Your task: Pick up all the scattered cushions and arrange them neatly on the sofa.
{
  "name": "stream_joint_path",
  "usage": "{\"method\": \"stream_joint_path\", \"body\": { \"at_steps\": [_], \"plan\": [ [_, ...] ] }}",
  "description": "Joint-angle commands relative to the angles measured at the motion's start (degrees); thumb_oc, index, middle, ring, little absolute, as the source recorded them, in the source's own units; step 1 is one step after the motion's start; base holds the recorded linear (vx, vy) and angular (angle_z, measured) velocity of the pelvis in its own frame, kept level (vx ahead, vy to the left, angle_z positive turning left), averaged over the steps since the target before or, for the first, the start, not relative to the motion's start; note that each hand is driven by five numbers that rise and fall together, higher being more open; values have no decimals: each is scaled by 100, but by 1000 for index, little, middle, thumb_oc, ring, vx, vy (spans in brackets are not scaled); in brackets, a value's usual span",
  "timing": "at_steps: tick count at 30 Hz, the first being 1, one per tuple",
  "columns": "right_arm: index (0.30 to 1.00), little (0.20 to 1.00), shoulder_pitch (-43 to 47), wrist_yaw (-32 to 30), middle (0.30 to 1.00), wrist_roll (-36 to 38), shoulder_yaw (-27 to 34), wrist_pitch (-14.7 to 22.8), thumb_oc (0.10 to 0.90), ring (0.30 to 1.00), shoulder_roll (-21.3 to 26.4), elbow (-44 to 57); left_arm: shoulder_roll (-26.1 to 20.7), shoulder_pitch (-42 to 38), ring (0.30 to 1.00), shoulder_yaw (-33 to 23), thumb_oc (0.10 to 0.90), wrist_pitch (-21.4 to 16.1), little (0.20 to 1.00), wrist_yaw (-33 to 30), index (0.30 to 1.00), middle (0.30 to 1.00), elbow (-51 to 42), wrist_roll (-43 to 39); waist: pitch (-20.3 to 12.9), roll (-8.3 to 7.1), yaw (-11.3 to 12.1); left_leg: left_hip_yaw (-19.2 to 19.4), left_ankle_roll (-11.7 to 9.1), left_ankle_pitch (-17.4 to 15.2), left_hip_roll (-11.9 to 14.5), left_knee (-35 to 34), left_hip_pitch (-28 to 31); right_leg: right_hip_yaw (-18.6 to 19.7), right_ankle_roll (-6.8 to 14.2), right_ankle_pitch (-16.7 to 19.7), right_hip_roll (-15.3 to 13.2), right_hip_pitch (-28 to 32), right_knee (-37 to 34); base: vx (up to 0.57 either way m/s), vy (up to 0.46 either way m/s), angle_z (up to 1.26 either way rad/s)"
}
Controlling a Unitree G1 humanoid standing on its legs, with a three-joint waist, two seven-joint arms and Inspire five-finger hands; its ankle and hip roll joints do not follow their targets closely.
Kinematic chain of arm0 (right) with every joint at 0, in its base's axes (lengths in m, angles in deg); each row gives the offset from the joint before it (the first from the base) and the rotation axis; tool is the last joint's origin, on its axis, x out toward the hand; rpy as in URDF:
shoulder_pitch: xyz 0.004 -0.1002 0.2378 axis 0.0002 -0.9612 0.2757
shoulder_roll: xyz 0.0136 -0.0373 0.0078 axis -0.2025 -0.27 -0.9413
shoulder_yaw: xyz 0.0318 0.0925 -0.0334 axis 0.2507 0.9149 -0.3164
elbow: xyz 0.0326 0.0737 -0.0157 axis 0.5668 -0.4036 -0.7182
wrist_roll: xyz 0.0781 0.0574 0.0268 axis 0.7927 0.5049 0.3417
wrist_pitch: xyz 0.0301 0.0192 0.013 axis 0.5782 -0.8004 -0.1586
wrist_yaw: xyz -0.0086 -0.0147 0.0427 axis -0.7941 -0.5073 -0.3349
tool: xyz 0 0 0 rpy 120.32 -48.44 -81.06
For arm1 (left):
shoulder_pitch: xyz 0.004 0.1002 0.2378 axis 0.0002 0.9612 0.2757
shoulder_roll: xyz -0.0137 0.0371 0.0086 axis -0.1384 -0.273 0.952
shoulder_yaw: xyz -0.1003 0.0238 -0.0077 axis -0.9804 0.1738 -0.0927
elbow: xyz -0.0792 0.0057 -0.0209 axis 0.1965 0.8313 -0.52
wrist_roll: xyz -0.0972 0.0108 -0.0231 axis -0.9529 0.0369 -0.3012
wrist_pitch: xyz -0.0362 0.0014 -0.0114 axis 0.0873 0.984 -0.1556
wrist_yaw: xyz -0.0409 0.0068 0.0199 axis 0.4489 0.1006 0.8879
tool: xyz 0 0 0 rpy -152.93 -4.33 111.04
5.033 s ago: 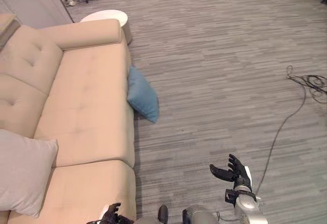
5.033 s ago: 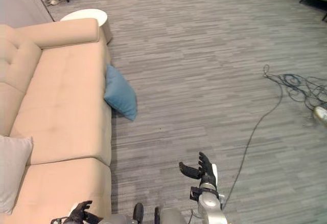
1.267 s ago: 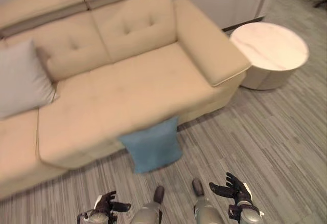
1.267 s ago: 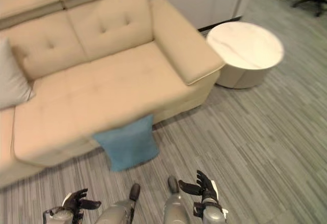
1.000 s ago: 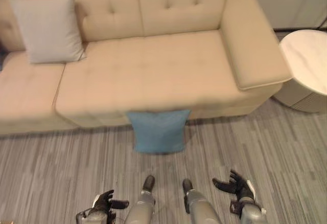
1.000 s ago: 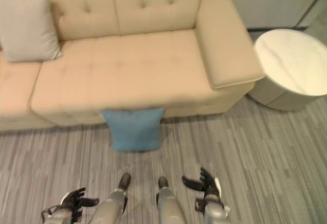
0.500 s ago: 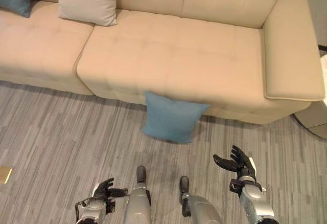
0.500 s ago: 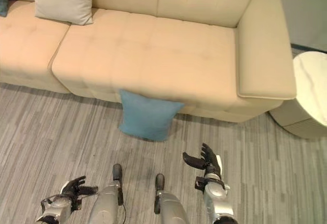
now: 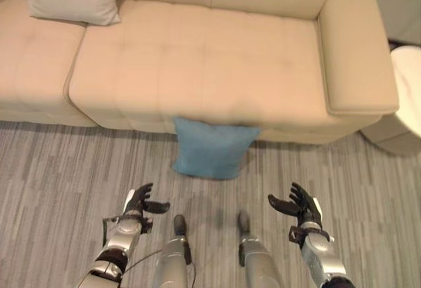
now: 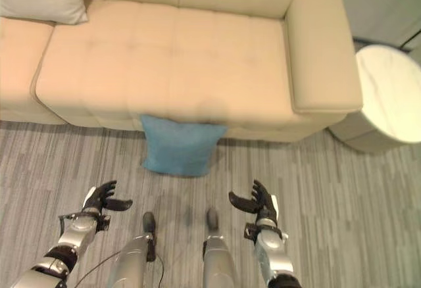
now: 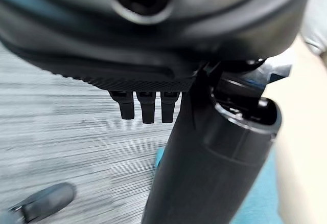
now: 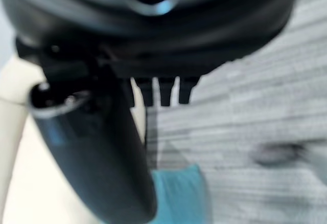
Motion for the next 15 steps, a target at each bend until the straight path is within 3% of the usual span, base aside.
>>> {"method": "stream_joint_path", "body": {
  "at_steps": [1, 3, 4, 6, 8, 9, 10, 11, 13, 15],
  "plan": [
    [900, 900, -23, -131, 900, -130, 168, 310, 800, 900, 307, 545, -142, 185, 900, -66, 800, -302, 900, -56, 900, 900, -469, -180, 44, 12, -52, -439, -311, -649, 9, -124, 583, -314, 199, 473, -163, -254, -130, 262, -114, 20],
    [900, 900, -97, -95, 900, -157, 193, 287, 800, 900, 319, 628, -118, 217, 900, -28, 800, -297, 900, 3, 900, 900, -506, -164, 38, 6, -60, -487, -317, -715, -63, -109, 664, -267, 213, 466, -146, -98, -200, 309, -111, 47],
    [900, 900, -283, -40, 900, -141, 272, 298, 800, 900, 341, 703, -38, 288, 900, -28, 800, -308, 900, 54, 900, 900, -496, -151, -100, -5, -148, -679, -316, -729, -330, -183, 736, 260, 225, 553, -62, -26, -50, 456, -192, 79],
    [900, 900, -422, 12, 900, -133, 342, 273, 800, 900, 386, 737, 13, 382, 900, -40, 800, -297, 900, 130, 900, 900, -481, -78, -274, 15, -223, -804, -401, -722, -396, -174, 735, 525, 211, 668, 22, -39, 81, 367, -230, 94],
    [900, 900, -506, 71, 900, -119, 305, 297, 800, 900, 466, 723, 22, 543, 900, -98, 800, -276, 900, 135, 900, 900, -334, -34, -389, 86, -293, -877, -552, -938, -151, 219, 830, 451, 120, 511, 283, -21, 449, 368, -326, 69],
    [900, 900, -552, 94, 900, -161, 298, 274, 800, 900, 508, 830, 37, 621, 900, -111, 800, -254, 900, 191, 900, 900, -343, -16, -410, 76, -308, -874, -599, -891, -71, 469, 784, 360, 54, 417, 334, 24, 561, 310, -305, 29],
    [900, 900, -535, 83, 900, -127, 271, 316, 800, 900, 530, 829, 77, 617, 900, -113, 800, -246, 900, 164, 900, 900, -293, -73, -320, 93, -279, -944, -652, -625, 68, 1254, 569, 299, -92, 318, 453, 129, 701, 148, -332, 26],
    [900, 900, -413, -10, 900, -71, 185, 362, 800, 900, 588, 849, 122, 555, 900, -131, 800, -251, 900, 112, 900, 900, -216, -192, -60, 45, -199, -1051, -588, -177, 169, 2418, 6, 135, -385, 95, 672, 269, 887, 70, -275, 46],
    [900, 900, -410, -10, 900, -71, 185, 363, 800, 900, 589, 847, 122, 552, 900, -132, 800, -251, 900, 113, 900, 900, -215, -192, -63, 54, -204, -1061, -589, -185, 173, 2436, -11, 127, -386, 93, 677, 262, 891, 14, -122, 44],
    [900, 900, -235, -109, 900, 7, 137, 419, 800, 900, 578, 835, 107, 426, 900, -104, 800, -246, 900, 65, 900, 900, -94, -221, 47, 36, -123, -980, -478, -178, 209, 2411, -503, 14, -482, -109, 790, 302, 996, 116, -124, 14]
  ]
}}
